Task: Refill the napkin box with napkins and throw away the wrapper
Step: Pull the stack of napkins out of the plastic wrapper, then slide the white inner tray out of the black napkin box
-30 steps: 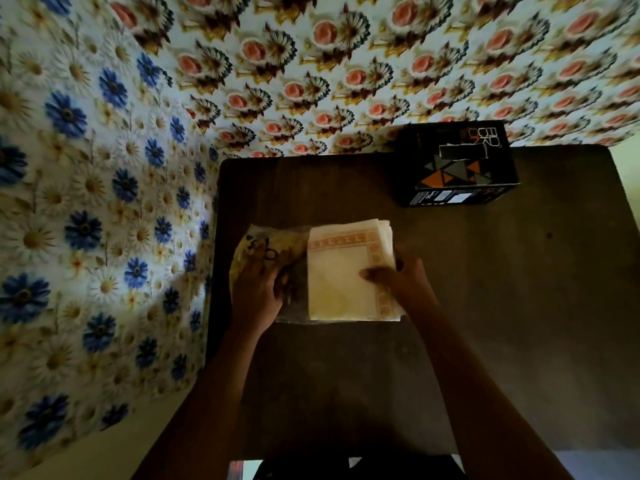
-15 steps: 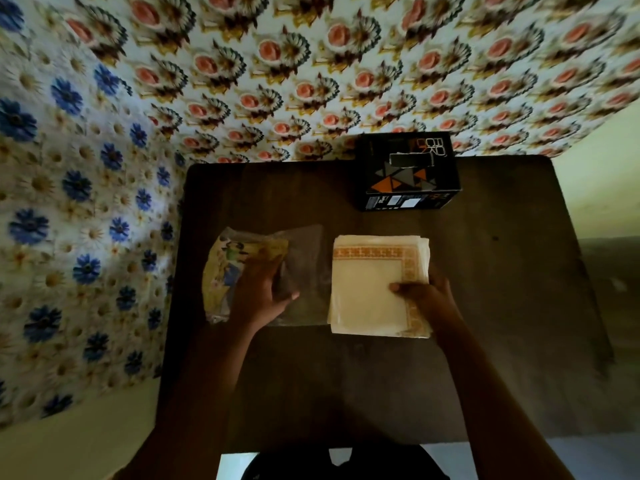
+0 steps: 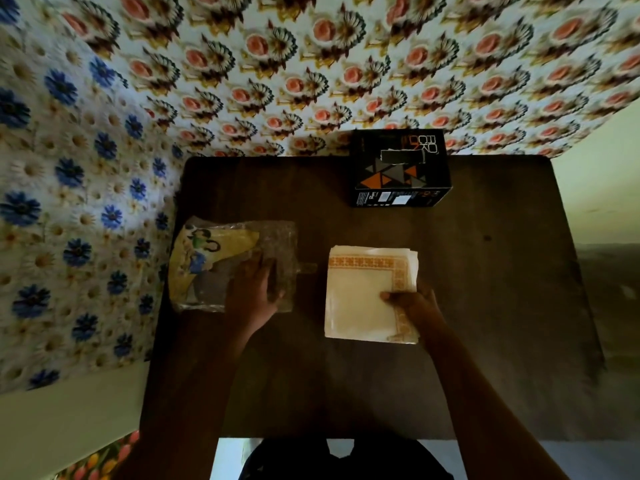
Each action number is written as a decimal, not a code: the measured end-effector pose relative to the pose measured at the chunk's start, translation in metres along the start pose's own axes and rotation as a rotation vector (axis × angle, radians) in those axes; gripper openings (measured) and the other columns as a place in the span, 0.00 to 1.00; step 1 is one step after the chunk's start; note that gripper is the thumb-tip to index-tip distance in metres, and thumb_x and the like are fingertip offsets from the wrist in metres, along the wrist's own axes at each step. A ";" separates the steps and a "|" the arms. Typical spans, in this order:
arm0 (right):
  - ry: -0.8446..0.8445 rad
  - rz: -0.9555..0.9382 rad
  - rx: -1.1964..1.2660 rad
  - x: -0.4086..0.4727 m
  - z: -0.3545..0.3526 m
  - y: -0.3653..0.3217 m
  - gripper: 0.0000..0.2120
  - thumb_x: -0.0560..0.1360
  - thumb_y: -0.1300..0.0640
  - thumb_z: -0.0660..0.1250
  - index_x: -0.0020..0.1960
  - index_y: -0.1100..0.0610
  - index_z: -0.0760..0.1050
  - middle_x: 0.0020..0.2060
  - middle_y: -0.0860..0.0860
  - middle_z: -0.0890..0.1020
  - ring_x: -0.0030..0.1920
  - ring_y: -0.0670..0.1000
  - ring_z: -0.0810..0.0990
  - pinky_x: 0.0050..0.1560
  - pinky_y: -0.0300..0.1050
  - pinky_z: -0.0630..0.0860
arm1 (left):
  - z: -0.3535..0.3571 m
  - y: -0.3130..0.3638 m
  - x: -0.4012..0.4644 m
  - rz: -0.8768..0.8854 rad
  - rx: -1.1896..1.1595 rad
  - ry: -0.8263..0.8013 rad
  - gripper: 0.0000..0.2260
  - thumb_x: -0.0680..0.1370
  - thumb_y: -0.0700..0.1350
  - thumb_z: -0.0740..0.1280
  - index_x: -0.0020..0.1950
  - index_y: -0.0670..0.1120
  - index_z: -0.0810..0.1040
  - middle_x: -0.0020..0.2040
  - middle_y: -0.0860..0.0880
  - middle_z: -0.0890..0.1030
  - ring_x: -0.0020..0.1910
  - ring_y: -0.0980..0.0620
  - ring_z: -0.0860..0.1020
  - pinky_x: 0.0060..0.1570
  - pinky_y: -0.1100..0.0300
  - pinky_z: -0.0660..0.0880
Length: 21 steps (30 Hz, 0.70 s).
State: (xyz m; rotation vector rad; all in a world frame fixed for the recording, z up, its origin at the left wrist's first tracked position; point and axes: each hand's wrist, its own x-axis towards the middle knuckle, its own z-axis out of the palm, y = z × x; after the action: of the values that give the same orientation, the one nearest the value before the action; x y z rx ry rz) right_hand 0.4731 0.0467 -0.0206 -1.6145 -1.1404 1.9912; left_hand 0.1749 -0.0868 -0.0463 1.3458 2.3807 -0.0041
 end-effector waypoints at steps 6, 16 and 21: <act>0.057 0.007 -0.153 0.014 0.006 0.000 0.17 0.70 0.63 0.77 0.56 0.53 0.76 0.52 0.53 0.85 0.48 0.52 0.85 0.37 0.45 0.83 | -0.001 0.024 -0.004 -0.100 -0.034 0.004 0.34 0.77 0.48 0.70 0.80 0.52 0.59 0.80 0.47 0.60 0.78 0.42 0.61 0.75 0.40 0.62; -0.020 -0.035 -0.300 0.009 -0.013 0.009 0.25 0.70 0.56 0.79 0.64 0.55 0.75 0.57 0.52 0.84 0.54 0.54 0.85 0.51 0.55 0.85 | 0.018 0.118 -0.057 -0.058 -0.524 0.006 0.24 0.79 0.59 0.66 0.72 0.50 0.70 0.64 0.53 0.75 0.62 0.55 0.75 0.57 0.60 0.75; -0.183 -0.070 -0.028 -0.006 -0.026 0.007 0.25 0.72 0.71 0.73 0.65 0.57 0.74 0.53 0.54 0.86 0.53 0.55 0.86 0.43 0.49 0.84 | 0.015 0.135 -0.063 -0.382 -1.098 -0.082 0.20 0.71 0.58 0.76 0.60 0.55 0.78 0.54 0.53 0.84 0.48 0.56 0.84 0.46 0.56 0.83</act>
State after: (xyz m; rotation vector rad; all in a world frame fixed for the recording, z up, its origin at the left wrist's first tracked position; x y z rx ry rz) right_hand 0.5008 0.0483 -0.0229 -1.4077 -1.2779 2.1206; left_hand 0.3203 -0.0691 -0.0126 0.3558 1.9563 0.9527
